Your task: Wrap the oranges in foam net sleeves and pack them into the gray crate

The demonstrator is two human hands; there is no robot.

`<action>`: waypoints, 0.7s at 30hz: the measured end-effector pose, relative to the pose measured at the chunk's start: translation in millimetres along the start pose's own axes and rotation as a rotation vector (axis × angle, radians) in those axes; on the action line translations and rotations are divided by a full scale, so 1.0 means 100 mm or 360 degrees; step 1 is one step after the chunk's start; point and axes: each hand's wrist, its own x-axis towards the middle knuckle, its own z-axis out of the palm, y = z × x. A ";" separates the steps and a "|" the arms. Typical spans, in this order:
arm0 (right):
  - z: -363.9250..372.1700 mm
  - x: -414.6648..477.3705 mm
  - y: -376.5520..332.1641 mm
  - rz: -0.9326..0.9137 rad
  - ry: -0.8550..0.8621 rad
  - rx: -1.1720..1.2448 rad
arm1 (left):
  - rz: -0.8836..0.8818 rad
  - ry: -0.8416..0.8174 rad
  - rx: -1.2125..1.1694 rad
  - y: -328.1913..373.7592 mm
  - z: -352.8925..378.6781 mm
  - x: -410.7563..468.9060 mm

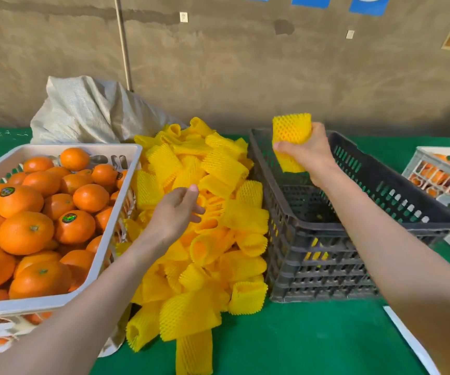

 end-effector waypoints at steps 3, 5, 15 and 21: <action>-0.23 0.27 0.46 0.0168 -0.0604 -0.1059 | -0.0077 -0.0003 0.0124 -0.08 0.05 0.00; -0.24 0.28 0.68 0.0155 -0.1093 -0.1686 | -0.0113 -0.0005 0.0162 -0.12 0.07 0.01; 0.06 0.03 1.08 0.0804 -0.2308 -0.2107 | -0.0139 -0.0012 0.0329 -0.40 0.31 0.22; 0.09 0.03 1.07 0.0956 -0.2329 -0.1877 | -0.0225 -0.0210 0.0213 -0.58 0.68 0.50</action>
